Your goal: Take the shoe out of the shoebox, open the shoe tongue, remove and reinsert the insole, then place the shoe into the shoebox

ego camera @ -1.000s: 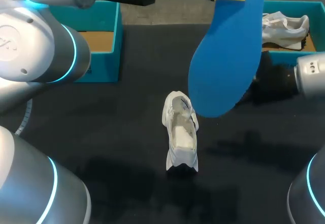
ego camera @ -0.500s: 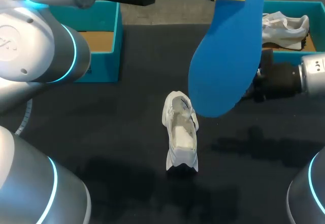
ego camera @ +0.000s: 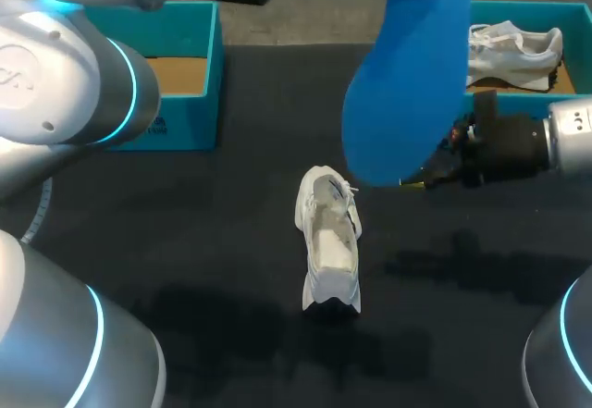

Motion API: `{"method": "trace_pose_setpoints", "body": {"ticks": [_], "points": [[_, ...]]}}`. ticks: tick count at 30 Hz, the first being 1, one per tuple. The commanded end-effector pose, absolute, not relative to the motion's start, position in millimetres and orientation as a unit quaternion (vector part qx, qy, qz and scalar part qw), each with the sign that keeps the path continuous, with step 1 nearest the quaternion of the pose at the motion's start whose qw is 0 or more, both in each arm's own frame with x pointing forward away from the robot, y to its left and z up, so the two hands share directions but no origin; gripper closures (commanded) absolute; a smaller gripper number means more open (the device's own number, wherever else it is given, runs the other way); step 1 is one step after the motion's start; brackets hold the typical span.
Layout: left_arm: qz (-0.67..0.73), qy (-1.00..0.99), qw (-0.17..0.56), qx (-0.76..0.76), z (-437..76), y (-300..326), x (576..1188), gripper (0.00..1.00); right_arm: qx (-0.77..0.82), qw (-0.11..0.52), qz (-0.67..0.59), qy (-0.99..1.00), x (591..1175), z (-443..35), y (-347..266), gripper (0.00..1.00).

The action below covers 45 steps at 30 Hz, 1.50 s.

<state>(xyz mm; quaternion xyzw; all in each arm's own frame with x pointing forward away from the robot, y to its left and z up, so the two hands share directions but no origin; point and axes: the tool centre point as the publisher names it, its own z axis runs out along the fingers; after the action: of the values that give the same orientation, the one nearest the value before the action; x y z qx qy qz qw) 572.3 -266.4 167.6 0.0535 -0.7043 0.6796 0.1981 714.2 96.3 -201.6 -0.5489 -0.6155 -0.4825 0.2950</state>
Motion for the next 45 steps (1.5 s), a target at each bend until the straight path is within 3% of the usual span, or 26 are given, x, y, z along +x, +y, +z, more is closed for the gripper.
{"method": "trace_pose_setpoints", "body": {"ticks": [1, 9, 17, 23, 40, 45], "points": [[0.688, -0.706, 0.164, 0.028, 150, -256, 596, 1.00, -0.550, 0.295, -0.482, -0.615, 715, -202, 98, 0.00], [0.711, -0.693, 0.043, -0.108, 125, -245, 627, 1.00, -0.550, 0.295, -0.482, -0.615, 715, -202, 98, 0.00], [0.706, -0.668, 0.009, -0.234, 112, -225, 647, 1.00, -0.550, 0.295, -0.482, -0.615, 715, -202, 98, 0.00], [0.685, -0.673, -0.056, -0.273, 113, -217, 659, 1.00, -0.550, 0.295, -0.482, -0.615, 715, -202, 98, 0.00], [0.685, -0.673, -0.056, -0.273, 113, -217, 659, 1.00, -0.550, 0.295, -0.482, -0.615, 715, -202, 98, 0.00], [0.678, -0.608, -0.191, -0.366, 98, -206, 653, 1.00, -0.550, 0.295, -0.482, -0.615, 715, -202, 98, 0.00]]}}
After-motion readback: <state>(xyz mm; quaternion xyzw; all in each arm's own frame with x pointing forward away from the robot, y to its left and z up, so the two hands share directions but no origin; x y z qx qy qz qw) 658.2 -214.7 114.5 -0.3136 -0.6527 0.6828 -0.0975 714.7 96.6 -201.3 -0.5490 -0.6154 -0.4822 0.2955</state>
